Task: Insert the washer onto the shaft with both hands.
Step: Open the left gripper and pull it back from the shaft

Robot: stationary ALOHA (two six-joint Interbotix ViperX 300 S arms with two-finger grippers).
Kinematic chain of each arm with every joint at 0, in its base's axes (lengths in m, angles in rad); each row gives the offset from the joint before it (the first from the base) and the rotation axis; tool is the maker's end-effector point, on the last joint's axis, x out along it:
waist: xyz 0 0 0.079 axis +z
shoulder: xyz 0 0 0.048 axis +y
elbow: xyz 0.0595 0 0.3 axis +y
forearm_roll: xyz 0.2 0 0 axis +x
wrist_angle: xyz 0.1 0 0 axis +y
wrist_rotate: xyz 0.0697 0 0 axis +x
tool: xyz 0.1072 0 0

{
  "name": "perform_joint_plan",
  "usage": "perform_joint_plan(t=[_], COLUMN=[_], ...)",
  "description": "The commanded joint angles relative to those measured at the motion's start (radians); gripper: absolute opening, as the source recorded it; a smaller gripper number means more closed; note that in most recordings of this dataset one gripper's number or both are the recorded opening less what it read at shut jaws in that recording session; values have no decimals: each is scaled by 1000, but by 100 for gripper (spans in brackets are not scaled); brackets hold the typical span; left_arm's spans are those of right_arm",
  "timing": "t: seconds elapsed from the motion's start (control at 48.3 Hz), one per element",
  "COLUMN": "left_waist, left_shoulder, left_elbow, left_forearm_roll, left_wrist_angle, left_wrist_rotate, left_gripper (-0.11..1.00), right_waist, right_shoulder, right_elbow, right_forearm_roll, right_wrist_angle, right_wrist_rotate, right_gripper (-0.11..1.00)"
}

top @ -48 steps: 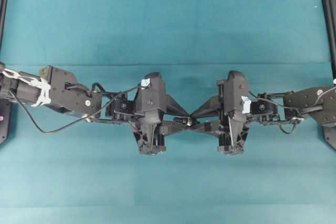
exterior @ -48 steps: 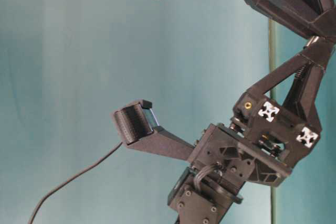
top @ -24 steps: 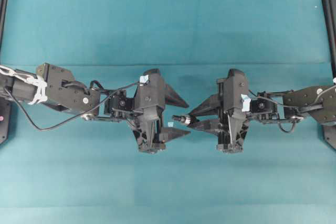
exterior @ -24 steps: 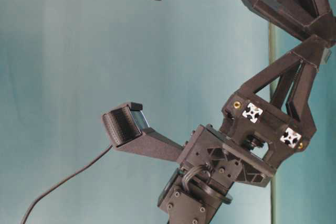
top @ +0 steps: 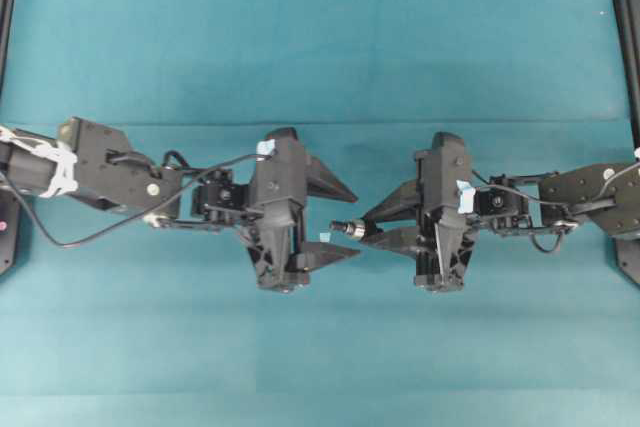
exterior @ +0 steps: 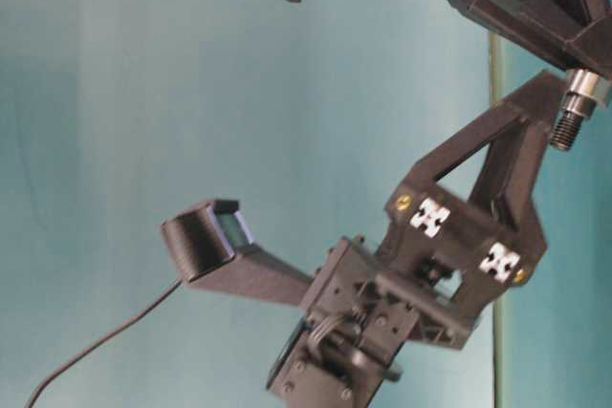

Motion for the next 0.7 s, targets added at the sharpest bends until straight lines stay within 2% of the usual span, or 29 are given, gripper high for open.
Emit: perform_joint_plan(t=[0.0,0.269,0.683], left_waist=[-9,-11,-11], left_shoulder=[-43,-152,-245], left_elbow=[6,80,166], left_forearm_roll=[2,2,2], left_wrist_angle=[9,132,155], left_wrist_rotate=[-3,-3,-2], left_gripper=[92,92,92], right_waist=[2,2,0], right_shoulder=[-11,-11,-11], right_elbow=[-14,-14,-15], right_forearm_roll=[0,2,2], right_wrist_angle=[-8,-8,-6], right_wrist_rotate=[5,5,5], right_gripper=[0,0,0])
